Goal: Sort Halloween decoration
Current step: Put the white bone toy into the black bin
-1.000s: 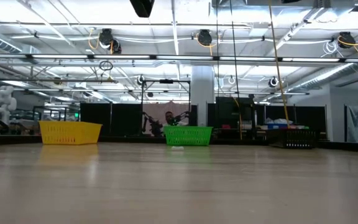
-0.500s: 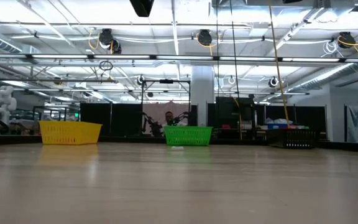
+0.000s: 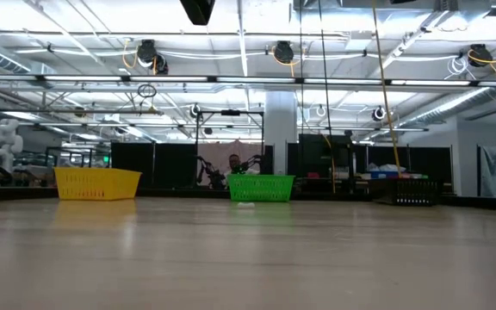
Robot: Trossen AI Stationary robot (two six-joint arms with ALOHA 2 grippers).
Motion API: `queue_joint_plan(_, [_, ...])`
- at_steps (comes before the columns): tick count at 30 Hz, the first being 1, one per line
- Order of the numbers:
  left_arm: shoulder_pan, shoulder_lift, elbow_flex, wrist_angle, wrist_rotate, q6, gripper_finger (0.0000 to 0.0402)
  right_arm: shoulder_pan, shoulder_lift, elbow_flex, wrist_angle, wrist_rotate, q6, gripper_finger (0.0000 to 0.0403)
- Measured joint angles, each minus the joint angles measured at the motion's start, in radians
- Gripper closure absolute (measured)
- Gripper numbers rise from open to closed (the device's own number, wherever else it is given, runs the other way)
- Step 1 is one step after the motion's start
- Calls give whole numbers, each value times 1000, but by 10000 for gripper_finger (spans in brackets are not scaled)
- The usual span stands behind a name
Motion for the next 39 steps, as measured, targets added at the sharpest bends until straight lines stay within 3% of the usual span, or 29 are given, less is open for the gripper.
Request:
queue_joint_plan(8, [0, -20, 0, -18, 54, 1, 85, 44, 0, 0, 0, 124, 63, 399])
queue_joint_plan(21, [21, -94, 1, -231, 34, 90, 82, 156, 0, 0, 7, 322, 358, 399])
queue_joint_plan(26, [66, -96, 1, -324, -32, 128, 82, 158, -16, 0, 5, 475, 468, 399])
queue_joint_plan(30, [115, -96, 0, -365, -42, 150, 82, 154, -81, 0, 4, 572, 478, 399])
queue_joint_plan(32, [134, -96, 0, -383, -1, 168, 83, 149, -123, 0, -4, 591, 457, 399])
queue_joint_plan(36, [155, -96, 0, -391, 61, 211, 105, 131, -247, 0, -144, 601, 426, 399])
queue_joint_plan(39, [164, -95, 0, -392, 63, 236, 138, 100, -363, 0, -402, 561, 565, 399])
